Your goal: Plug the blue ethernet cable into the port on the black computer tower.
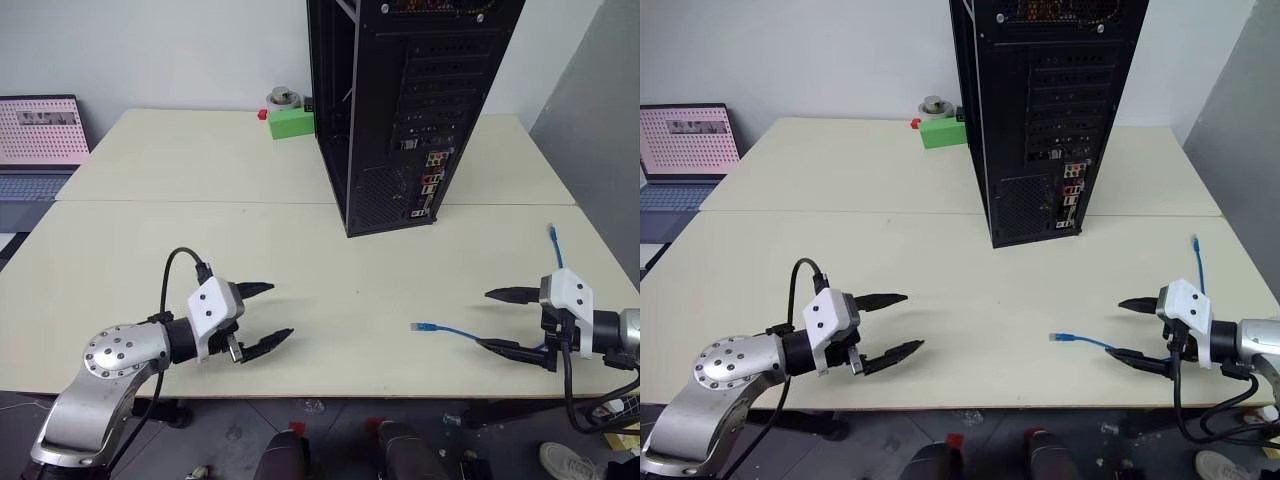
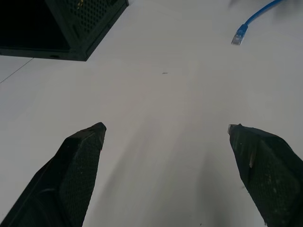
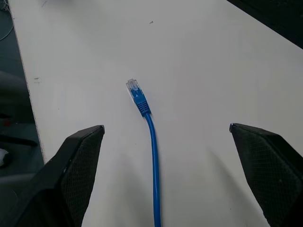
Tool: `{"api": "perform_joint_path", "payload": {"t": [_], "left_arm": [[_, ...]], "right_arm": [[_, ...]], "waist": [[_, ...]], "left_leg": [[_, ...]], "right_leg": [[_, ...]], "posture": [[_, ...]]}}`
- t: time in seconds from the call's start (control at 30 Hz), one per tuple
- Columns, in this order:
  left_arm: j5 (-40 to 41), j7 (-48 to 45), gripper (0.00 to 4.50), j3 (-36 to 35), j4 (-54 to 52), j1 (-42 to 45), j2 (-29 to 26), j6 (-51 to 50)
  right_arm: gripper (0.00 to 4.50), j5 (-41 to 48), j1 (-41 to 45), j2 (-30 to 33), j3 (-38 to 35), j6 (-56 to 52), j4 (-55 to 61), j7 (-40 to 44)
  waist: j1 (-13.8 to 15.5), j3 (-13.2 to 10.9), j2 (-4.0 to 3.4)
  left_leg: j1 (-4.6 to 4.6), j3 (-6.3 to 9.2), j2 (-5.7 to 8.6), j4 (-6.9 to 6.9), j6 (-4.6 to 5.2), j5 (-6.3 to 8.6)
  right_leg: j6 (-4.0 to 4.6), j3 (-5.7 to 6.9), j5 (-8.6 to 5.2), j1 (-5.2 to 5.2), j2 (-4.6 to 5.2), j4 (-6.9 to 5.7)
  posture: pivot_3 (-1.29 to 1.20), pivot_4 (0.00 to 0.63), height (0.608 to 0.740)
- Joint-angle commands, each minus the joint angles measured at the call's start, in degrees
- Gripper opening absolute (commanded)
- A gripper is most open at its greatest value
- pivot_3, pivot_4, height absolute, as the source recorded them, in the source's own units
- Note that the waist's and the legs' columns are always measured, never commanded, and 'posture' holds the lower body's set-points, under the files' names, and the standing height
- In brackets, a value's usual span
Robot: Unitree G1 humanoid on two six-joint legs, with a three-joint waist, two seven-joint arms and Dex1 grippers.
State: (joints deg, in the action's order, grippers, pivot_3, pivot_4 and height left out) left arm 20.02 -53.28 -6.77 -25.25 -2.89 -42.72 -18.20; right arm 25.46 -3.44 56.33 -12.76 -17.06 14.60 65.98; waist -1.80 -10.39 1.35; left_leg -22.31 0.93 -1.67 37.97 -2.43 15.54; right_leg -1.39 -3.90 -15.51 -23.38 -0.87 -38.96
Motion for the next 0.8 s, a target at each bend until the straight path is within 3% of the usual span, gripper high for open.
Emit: {"api": "perform_joint_path", "payload": {"t": [0.03,0.4,0.8], "left_arm": [[0.8,-1.0,4.41,0.2,-2.4,0.0,-0.9,0.9],[0.4,-2.4,4.41,2.2,-4.1,-0.1,-2.1,0.3],[3.2,-2.7,4.41,6.7,-6.6,6.5,-0.7,-6.1]], "right_arm": [[4.5,-0.8,-0.2,1.1,-1.5,1.0,1.5,0.4],[4.5,-1.3,-1.0,1.3,-1.9,-0.4,3.3,0.0],[4.5,-4.6,0.8,-1.0,3.7,-4.0,4.4,-5.6]], "waist": [[0.0,0.0,0.0],[0.0,0.0,0.0],[0.0,0.0,0.0]], "left_leg": [[0.0,0.0,0.0,0.0,0.0,0.0],[0.0,0.0,0.0,0.0,0.0,0.0],[0.0,0.03,0.02,0.03,0.0,0.0]], "right_leg": [[0.0,0.0,0.0,0.0,0.0,0.0],[0.0,0.0,0.0,0.0,0.0,0.0],[0.0,0.03,0.0,0.03,-0.01,-0.01]], "posture": [[0.0,0.15,0.74],[0.0,0.15,0.74],[0.0,0.15,0.74]]}}
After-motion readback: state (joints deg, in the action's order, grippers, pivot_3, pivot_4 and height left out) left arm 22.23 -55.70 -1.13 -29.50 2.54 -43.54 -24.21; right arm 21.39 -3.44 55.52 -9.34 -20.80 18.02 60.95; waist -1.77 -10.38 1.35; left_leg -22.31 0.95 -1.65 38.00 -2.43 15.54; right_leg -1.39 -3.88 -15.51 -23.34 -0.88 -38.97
